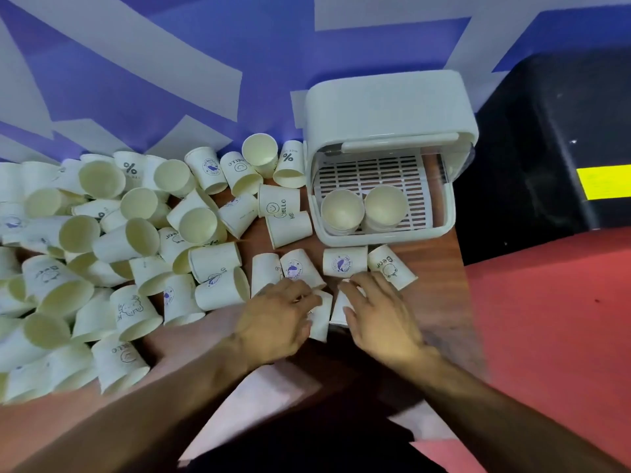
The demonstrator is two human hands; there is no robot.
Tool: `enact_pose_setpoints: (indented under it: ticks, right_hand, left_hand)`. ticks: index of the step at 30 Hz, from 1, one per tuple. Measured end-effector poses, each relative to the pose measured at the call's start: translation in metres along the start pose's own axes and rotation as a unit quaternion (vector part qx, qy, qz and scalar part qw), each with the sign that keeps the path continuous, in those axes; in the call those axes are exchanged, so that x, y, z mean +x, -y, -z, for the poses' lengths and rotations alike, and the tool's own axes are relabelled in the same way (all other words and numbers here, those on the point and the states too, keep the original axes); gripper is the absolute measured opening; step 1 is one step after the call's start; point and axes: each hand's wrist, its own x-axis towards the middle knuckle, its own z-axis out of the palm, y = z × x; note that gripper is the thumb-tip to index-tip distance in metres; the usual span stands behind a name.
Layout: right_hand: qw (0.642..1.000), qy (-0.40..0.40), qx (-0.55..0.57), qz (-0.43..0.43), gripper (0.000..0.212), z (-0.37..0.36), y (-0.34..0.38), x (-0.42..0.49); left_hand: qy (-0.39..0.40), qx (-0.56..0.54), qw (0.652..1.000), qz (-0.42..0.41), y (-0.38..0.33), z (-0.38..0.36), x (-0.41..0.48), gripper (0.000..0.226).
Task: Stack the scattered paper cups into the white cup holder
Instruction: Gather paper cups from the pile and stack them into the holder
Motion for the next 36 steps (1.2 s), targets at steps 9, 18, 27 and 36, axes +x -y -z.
enact_pose_setpoints:
  ticks: [9,18,27,36]
  right_hand:
    - [0.988,0.122,-0.074,-0.066,0.047,-0.022,0.014,-0.02]
    - [0.985,0.036,0.022,-0.166,0.065,-0.002,0.021,-0.022]
    - [0.971,-0.142,0.101,-0.164,0.042,0.033,0.022,-0.015]
    - [0.924,-0.284,0.188,-0.172,0.056,0.069,0.008,0.009]
  left_hand:
    - [0.048,0.033,0.996,0.066,-0.013,-0.022,-0.025,0.045]
    - [-0.089,-0.15,0.975,0.141,-0.015,0.003,-0.031,0.036]
    - [-0.14,-0.24,0.94,0.196,-0.02,0.032,-0.025,0.018]
    - [-0.171,-0.233,0.937,0.197,-0.027,0.06,-0.01,0.03]
